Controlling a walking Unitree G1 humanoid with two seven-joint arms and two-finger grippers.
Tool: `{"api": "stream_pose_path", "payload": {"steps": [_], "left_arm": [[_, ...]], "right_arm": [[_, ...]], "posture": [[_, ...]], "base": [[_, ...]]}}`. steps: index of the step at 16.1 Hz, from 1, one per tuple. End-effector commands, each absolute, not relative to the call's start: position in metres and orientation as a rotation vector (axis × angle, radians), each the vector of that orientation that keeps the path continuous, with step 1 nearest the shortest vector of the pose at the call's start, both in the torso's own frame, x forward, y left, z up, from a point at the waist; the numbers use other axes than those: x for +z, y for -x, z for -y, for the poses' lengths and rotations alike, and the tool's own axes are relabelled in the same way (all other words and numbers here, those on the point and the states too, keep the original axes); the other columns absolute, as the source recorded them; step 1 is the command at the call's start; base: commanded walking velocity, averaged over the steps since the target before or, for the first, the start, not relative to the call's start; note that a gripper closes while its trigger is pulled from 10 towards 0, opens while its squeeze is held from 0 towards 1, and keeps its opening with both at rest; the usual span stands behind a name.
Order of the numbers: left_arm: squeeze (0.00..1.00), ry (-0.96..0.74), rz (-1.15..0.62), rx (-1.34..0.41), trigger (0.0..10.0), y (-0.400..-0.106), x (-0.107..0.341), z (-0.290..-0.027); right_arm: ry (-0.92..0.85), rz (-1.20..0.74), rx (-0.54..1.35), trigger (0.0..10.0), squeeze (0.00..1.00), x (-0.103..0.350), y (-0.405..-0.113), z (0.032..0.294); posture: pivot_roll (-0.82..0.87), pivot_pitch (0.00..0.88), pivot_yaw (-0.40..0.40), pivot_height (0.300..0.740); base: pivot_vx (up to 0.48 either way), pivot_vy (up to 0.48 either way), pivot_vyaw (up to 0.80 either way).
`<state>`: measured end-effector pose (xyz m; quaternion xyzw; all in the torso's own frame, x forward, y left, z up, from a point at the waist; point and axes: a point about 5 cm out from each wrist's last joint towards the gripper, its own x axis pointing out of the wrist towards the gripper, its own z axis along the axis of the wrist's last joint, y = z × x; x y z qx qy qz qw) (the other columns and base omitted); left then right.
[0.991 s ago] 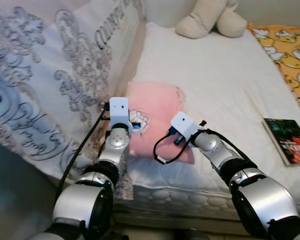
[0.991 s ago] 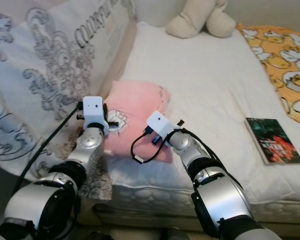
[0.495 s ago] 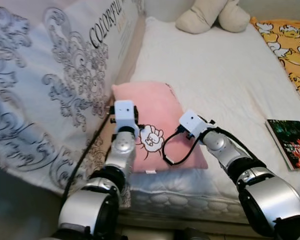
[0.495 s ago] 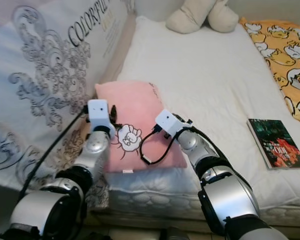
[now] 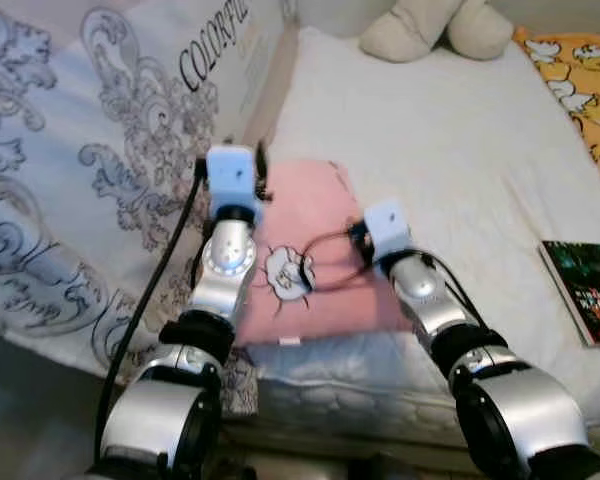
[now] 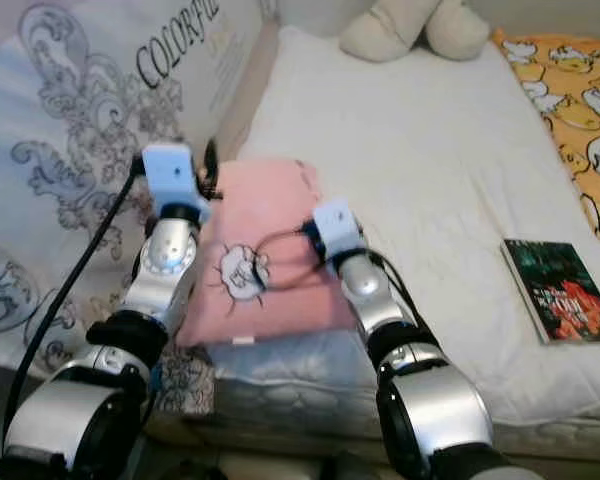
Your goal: Clean up the room
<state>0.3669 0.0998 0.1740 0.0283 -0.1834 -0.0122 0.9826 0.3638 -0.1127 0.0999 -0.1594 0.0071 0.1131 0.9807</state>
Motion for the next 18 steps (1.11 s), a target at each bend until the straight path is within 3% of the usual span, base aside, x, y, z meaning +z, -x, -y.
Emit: {"api": "stream_pose_path", "payload": {"steps": [1, 4, 5, 6, 10, 12, 18], "left_arm": [[0.0, -0.098, 0.403, -0.078, 10.0, -0.354, 0.172, -0.098], [0.0, -0.099, 0.346, -0.146, 10.0, -0.321, 0.151, -0.106], [0.0, -0.072, 0.331, -0.167, 10.0, -0.316, 0.149, -0.106], [0.0, 0.016, 0.335, -0.316, 10.0, -0.303, 0.155, -0.092], [0.0, -0.08, 0.364, -0.373, 10.0, -0.279, 0.162, -0.1], [0.0, -0.049, 0.336, -0.45, 10.0, -0.267, 0.165, -0.099], [0.0, -0.076, 0.277, -0.444, 10.0, -0.268, 0.163, -0.094]], "right_arm": [[0.312, 0.074, 0.163, 10.0, 0.0, 0.099, -0.354, 0.123], [0.112, -0.073, -0.025, 10.0, 0.0, 0.061, -0.326, 0.164], [0.077, -0.096, -0.028, 10.0, 0.0, 0.055, -0.322, 0.165], [0.027, -0.118, -0.013, 10.0, 0.0, 0.047, -0.313, 0.163], [-0.152, -0.202, -0.013, 10.0, 0.0, 0.037, -0.307, 0.154], [-0.419, -0.313, -0.049, 10.0, 0.0, 0.026, -0.301, 0.142], [-0.57, -0.42, 0.202, 10.0, 0.0, 0.037, -0.318, 0.076]], "posture": [[-0.11, 0.001, 0.023, 0.74], [-0.11, 0.0, 0.034, 0.74], [-0.11, 0.0, 0.034, 0.74], [-0.11, 0.0, 0.037, 0.74], [-0.09, 0.0, 0.029, 0.74], [-0.08, 0.0, 0.018, 0.74], [-0.06, 0.0, 0.015, 0.74]], "base": [[0.0, 0.0, 0.0], [0.0, 0.0, 0.0], [0.0, 0.0, 0.0], [0.0, 0.0, 0.0], [0.0, 0.0, 0.0], [0.0, 0.0, 0.0], [0.0, 0.0, 0.0]]}}
